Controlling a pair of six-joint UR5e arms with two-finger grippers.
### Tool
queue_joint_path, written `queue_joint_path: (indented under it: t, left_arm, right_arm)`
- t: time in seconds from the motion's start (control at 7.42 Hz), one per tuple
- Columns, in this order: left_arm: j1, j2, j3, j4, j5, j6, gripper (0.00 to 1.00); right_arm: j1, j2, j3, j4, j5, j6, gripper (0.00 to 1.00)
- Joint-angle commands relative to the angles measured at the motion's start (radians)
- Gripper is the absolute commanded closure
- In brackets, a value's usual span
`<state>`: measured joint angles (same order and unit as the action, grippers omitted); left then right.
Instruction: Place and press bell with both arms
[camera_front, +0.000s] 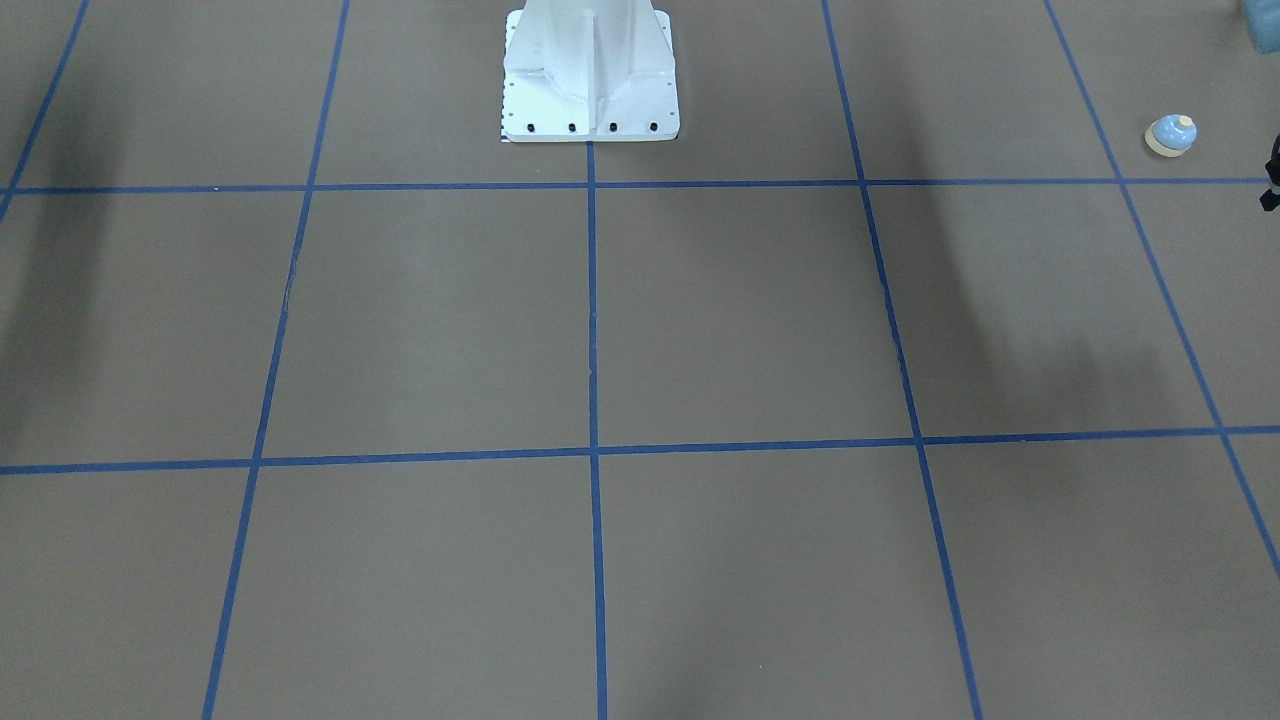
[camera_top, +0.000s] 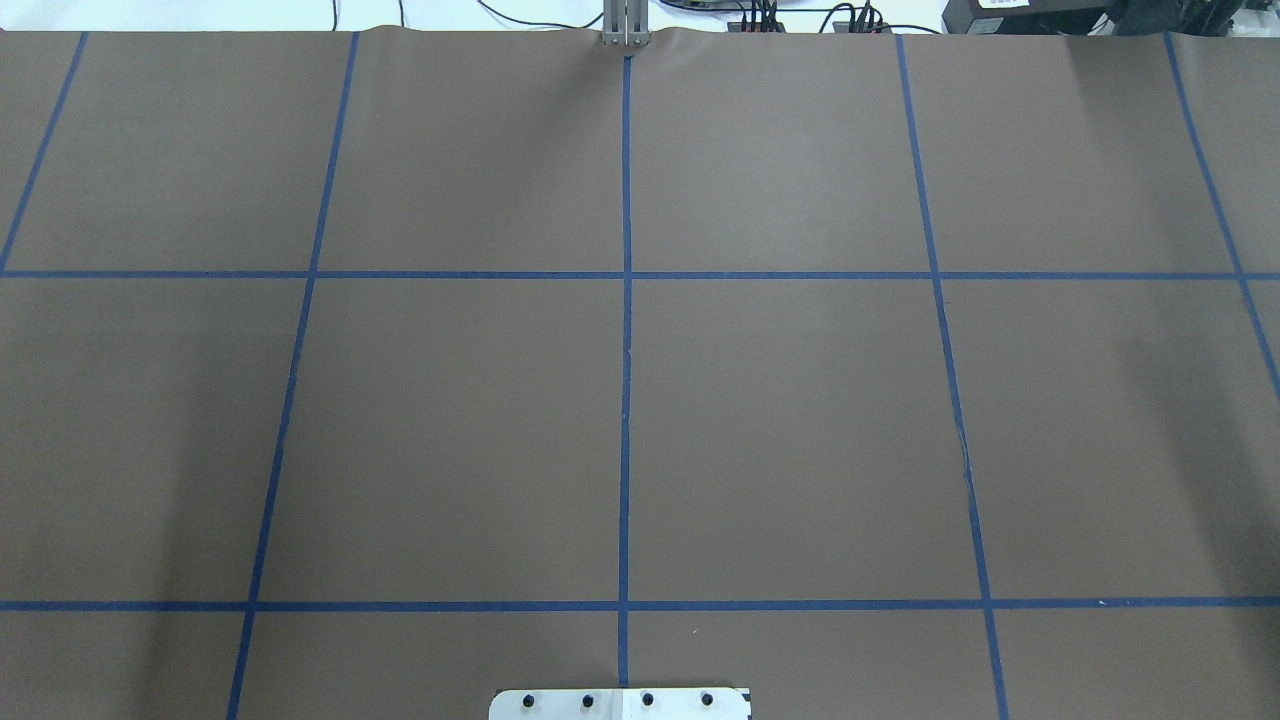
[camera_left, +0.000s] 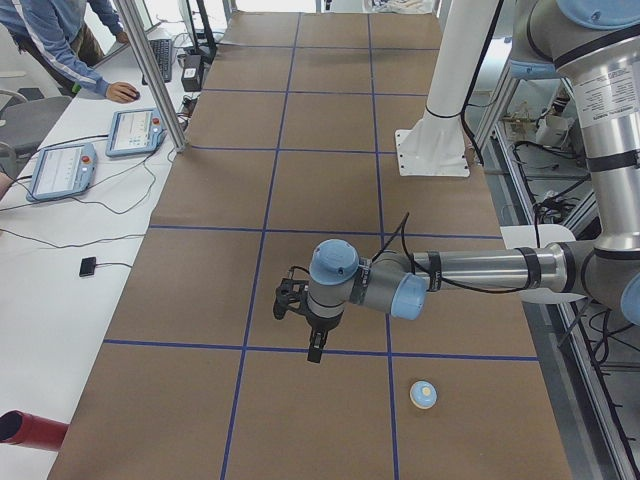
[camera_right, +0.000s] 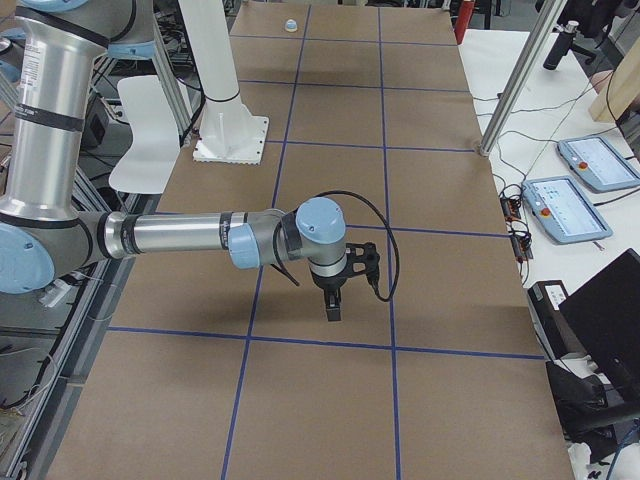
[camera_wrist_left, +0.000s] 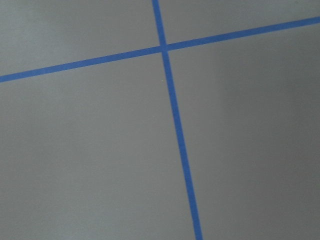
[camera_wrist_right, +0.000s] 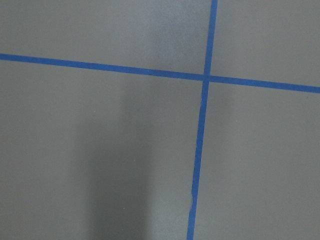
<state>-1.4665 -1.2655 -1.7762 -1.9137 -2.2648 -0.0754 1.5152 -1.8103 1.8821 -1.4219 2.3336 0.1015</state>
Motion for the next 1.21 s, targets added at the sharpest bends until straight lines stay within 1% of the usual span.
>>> queue_joint_path:
  t: [0.0,0.13,0.54,0.81,0.94,1.08]
  left_arm:
    - [0.002,0.005,0.009,-0.034,-0.005,-0.006,0.0]
    - [0.002,0.027,0.009,-0.039,-0.007,-0.004,0.0]
    - [0.002,0.031,0.009,-0.044,-0.009,-0.003,0.01]
    - [0.005,0.133,0.017,-0.074,-0.018,0.022,0.0]
    - [0.021,0.156,0.044,-0.07,-0.027,0.016,0.0]
    - [0.046,0.173,0.088,-0.067,-0.059,0.016,0.0]
  right_arm:
    - [0.002,-0.003,-0.001,0.001,-0.014,0.001,0.0]
    - [0.002,-0.001,0.0,0.001,-0.011,0.007,0.0]
    - [0.0,-0.001,-0.009,0.001,-0.007,0.013,0.0]
    - [0.0,-0.001,-0.012,0.003,-0.001,0.015,0.0]
    - [0.0,-0.001,-0.012,0.001,0.0,0.015,0.0]
    - [0.0,-0.001,-0.012,0.001,0.001,0.012,0.0]
